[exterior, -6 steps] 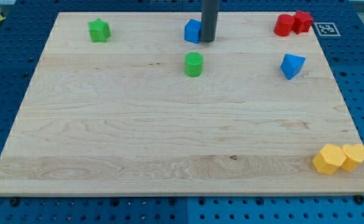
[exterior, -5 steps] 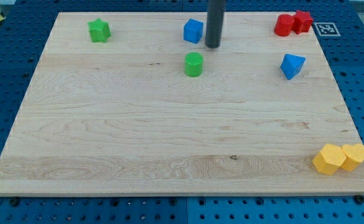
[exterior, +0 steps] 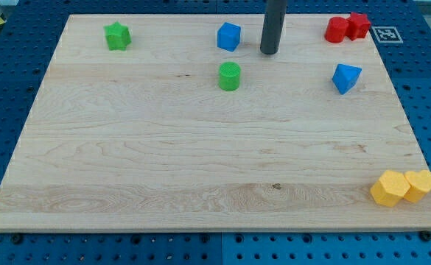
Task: Slightly touch on the top of the blue triangle
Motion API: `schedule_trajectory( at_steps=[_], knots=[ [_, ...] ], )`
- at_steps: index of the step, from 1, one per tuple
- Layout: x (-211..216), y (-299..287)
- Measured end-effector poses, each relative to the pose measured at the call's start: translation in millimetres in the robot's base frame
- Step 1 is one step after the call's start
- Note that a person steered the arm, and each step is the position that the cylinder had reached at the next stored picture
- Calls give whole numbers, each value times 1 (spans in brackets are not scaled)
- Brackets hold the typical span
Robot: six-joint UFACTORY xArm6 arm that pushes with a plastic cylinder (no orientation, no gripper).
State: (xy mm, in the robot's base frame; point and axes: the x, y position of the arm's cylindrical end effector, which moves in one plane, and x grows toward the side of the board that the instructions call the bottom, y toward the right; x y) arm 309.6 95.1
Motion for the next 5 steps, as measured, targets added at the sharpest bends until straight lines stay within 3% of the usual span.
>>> schedule_trajectory(
  at_steps=[2,4,5],
  knots=[
    [37,68],
    [42,237],
    [40,249]
  ],
)
